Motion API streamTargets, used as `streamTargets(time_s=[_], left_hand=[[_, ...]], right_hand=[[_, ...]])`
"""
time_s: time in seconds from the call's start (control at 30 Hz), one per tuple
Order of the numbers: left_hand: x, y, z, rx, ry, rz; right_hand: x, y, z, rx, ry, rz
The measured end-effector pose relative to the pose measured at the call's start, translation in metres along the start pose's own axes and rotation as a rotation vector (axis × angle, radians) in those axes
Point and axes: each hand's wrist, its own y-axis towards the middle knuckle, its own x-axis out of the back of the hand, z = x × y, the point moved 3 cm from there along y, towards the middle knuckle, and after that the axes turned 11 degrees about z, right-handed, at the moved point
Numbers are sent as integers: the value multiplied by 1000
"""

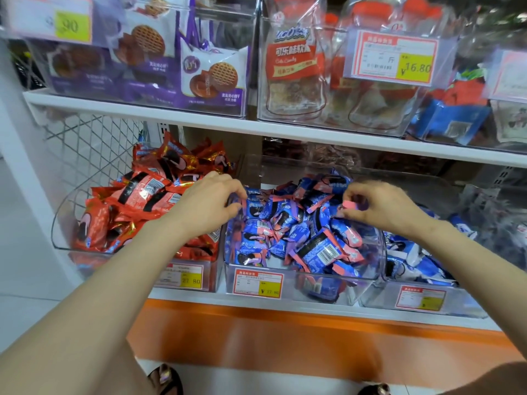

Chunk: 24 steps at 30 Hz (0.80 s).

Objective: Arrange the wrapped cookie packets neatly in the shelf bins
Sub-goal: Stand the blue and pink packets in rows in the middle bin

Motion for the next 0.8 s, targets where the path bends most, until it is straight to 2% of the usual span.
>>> streamTargets(time_s=[0.13, 0.2, 0.3, 0.37, 0.5, 0.67, 0.8], left_hand=[[3, -4, 4, 8, -1, 3], [4, -5, 4, 7, 2, 11], [4, -7, 4, 3, 23, 28], [3, -8, 3, -5, 42, 36], [-1, -10, 6, -23, 59, 54], [-3, -10, 9, -34, 83, 69], [-4, -9, 9, -37, 75, 72]], right_hand=[[8, 15, 32, 86, 68, -43], [-8, 34, 58, 241, 31, 59], [-44, 70, 89, 363, -207, 262], [-62, 91, 98, 357, -370, 373], [-77, 112, 92, 308, -513, 560], [-58, 105, 74, 381, -414, 593], [-60, 101, 72, 361, -419, 570]])
